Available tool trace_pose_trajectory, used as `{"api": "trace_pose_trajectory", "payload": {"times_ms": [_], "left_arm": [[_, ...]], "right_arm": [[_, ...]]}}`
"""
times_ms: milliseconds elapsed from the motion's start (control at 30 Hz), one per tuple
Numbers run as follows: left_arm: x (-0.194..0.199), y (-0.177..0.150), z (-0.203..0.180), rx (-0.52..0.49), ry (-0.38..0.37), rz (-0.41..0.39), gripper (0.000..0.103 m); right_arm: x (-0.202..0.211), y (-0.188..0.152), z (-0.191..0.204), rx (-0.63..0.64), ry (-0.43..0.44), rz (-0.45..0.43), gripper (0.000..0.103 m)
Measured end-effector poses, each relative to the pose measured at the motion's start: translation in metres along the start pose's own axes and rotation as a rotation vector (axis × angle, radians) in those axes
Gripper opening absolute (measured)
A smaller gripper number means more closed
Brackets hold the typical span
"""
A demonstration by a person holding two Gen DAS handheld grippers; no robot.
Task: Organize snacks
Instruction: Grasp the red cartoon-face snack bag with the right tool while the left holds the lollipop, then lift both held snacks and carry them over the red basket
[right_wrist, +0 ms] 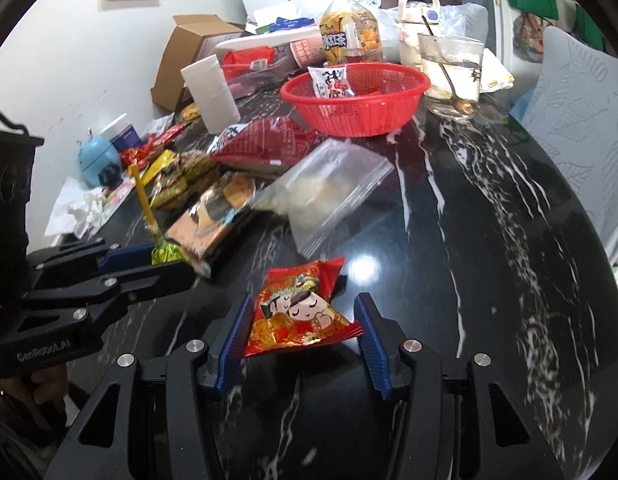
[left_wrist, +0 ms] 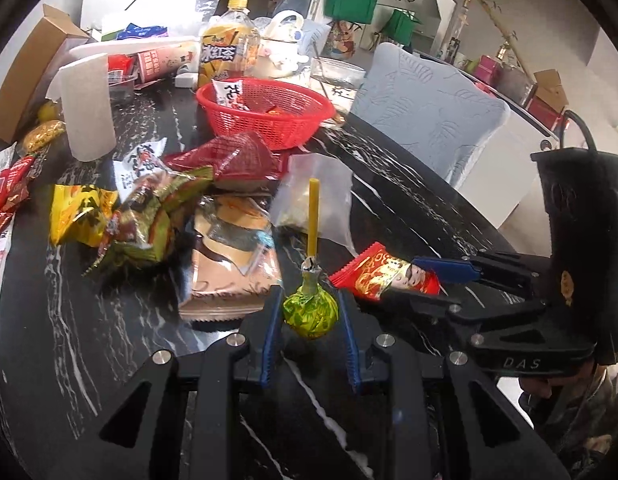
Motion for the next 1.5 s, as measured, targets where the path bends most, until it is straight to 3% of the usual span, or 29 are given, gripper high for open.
{"api": "trace_pose_trajectory", "payload": {"times_ms": [100,400,500,567,600,800,1100,1500], "left_arm": [[-0.002,-0.002,-0.004,-0.009,-0.013,0.005,0.026],[-0.001,-0.010,-0.003,-0.024,-0.009,0.006,0.026],[-0.001,-0.013,-0.002,-0.029,-0.004,0.010,0.026],[0.000,-0.015,-0.002,-0.028,-0.008,0.011,0.026],[0.000,-0.016,-0.002,-0.027,-0.008,0.011,0.026],[0.006,-0.020,-0.002,-0.016,-0.006,0.003,0.026],[0.019,-0.022,0.000,0.030,0.008,-0.015,0.026],[0.046,0.013,-0.008,0.003,0.033,-0.108,0.026]], "right_arm": [[-0.004,-0.003,0.001,-0.001,-0.013,0.020,0.054],[-0.018,-0.004,0.009,0.113,-0.125,0.038,0.071],[-0.019,-0.005,0.012,0.139,-0.140,0.042,0.071],[-0.019,-0.007,0.015,0.162,-0.153,0.039,0.066],[-0.018,-0.006,0.017,0.172,-0.161,0.035,0.051],[-0.015,-0.010,0.021,0.152,-0.140,0.035,0.051],[-0.004,-0.010,0.026,0.094,-0.036,0.012,0.051],[0.029,0.001,0.040,0.090,0.024,-0.072,0.051]]}}
Point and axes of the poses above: each gripper's, at about its wrist camera, not at the fingertips, and x roughly against the way its jaws point, z to its left, y to its top, the point moved 6 cm from there along -x, roughly the way its jaws point, and after that the axes turned 7 degrees about y, right-handed, at the moved point
